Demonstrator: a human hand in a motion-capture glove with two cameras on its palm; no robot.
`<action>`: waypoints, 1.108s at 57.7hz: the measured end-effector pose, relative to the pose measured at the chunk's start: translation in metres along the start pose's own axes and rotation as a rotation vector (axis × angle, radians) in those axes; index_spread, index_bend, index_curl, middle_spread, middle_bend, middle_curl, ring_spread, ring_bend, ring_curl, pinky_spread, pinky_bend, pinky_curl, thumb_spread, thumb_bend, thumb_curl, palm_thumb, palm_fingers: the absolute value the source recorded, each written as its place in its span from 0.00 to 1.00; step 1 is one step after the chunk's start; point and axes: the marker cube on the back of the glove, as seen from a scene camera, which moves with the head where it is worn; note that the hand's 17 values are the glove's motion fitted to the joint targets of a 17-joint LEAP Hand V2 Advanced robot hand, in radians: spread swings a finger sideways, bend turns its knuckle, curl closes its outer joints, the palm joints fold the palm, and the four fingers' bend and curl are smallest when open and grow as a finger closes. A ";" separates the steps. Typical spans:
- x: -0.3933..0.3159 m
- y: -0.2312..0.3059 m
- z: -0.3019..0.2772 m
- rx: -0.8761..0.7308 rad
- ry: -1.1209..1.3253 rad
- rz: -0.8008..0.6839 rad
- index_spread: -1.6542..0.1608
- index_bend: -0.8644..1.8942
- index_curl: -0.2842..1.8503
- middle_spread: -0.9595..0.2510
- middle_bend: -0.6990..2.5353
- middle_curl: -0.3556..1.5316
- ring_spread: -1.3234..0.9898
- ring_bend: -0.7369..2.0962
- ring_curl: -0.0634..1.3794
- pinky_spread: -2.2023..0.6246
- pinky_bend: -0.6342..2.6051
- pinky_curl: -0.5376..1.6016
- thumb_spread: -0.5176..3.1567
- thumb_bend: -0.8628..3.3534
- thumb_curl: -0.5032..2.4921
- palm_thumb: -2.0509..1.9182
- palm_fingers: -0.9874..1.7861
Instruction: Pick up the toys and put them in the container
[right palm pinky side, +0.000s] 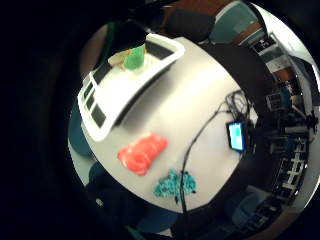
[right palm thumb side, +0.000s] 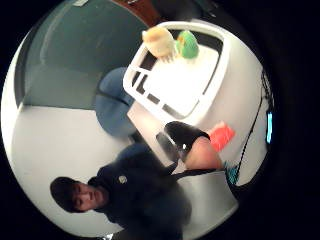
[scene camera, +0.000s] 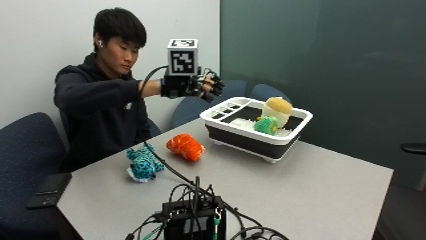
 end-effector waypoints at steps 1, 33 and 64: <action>0.010 0.005 0.000 -0.012 -0.006 0.028 0.79 0.35 0.22 0.80 0.27 0.40 0.55 0.38 0.27 0.75 0.53 0.41 0.46 0.20 0.31 0.57 0.28; 0.019 0.049 0.201 -0.488 0.140 -0.160 0.74 0.39 0.26 0.73 0.24 0.33 0.58 0.29 0.19 0.77 0.51 0.38 0.46 0.20 0.29 0.57 0.25; -0.014 0.037 0.117 -0.088 0.142 -0.117 0.66 0.60 0.47 0.56 0.48 0.50 0.38 0.62 0.41 0.64 0.52 0.42 0.36 0.26 0.42 0.71 0.69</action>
